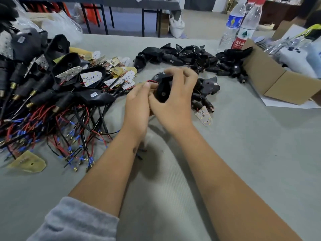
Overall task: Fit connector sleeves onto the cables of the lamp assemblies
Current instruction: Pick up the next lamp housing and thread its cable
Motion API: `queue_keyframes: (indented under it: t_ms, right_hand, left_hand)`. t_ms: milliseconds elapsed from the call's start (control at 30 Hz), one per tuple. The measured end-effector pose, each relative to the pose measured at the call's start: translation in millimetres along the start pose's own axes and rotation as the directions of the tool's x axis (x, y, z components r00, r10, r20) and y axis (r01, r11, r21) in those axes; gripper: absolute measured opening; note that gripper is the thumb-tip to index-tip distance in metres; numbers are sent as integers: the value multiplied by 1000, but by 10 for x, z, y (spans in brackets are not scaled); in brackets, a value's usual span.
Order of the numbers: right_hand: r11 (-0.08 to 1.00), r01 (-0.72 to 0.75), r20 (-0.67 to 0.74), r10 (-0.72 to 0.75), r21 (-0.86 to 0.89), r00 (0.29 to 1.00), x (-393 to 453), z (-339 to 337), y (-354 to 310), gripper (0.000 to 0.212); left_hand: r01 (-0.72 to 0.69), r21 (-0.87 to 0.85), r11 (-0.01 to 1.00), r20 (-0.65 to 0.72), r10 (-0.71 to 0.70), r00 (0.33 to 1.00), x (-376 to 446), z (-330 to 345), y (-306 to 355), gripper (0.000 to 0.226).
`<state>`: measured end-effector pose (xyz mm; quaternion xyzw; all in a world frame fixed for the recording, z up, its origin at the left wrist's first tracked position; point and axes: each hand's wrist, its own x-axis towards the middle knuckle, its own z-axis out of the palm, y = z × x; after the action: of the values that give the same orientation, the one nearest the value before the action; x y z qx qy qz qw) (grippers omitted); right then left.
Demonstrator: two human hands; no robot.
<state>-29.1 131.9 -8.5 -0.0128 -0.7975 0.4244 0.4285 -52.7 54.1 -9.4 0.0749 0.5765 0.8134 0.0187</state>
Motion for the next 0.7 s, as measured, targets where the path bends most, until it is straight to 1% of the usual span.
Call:
queue_keyframes:
  t_ms: [33,100,133,200,233,267,300,333,367,400,433,467,500,533,633,700]
  right_hand:
    - [1000,-23,6,23,22,1000,-55,18,-10,52]
    - [998,-55,102,53,16,993,-122,15,29,51]
    - [998,-59,186,63,-28,980,-122,5,70,49]
    - [990,-71,371,110,-118,922,-103,-24,129,43]
    - [990,-104,440,134,-92,888,-84,-42,147,38]
    - [984,-179,486,150,13,861,-55,-63,142,32]
    - [946,-273,510,151,175,847,-25,-83,132,28]
    - [865,-365,496,163,344,853,2,-101,127,28]
    - [755,-455,466,225,472,856,31,-117,135,29]
    - [628,-560,447,350,540,824,64,-138,150,24]
    - [517,-646,431,484,561,762,100,-154,181,17]
    - [444,-701,419,578,558,700,129,-168,219,14]
    - [409,-730,419,621,548,663,144,-182,256,17]
    - [396,-745,432,630,536,645,163,-184,284,21]
    - [419,-770,485,605,481,632,172,-211,292,37]
    - [407,-789,524,594,460,611,180,-239,292,41]
  left_hand:
    - [56,-76,996,18,-55,998,8,-20,10,25]
    - [140,-137,981,83,-129,988,38,-74,8,25]
    - [153,-124,980,107,-140,984,49,-98,1,25]
    - [138,-66,988,126,-129,984,66,-121,-20,27]
    - [129,-40,991,129,-123,984,68,-123,-31,31]
    - [125,-23,992,129,-121,984,67,-128,-36,34]
    - [129,-14,992,125,-126,984,64,-132,-37,35]
    - [138,-2,990,117,-137,984,61,-140,-38,35]
    - [147,18,989,112,-148,983,60,-152,-35,36]
    - [149,44,988,120,-153,981,60,-164,-33,38]
    - [144,76,987,140,-153,978,63,-175,-28,40]
    - [134,111,985,164,-151,975,68,-188,-25,42]
    - [126,141,982,183,-151,971,78,-198,-19,45]
    - [122,164,979,197,-154,968,85,-211,-13,47]
    - [100,243,965,268,-166,949,92,-223,-5,51]
    - [57,322,945,317,-165,934,81,-210,-21,54]
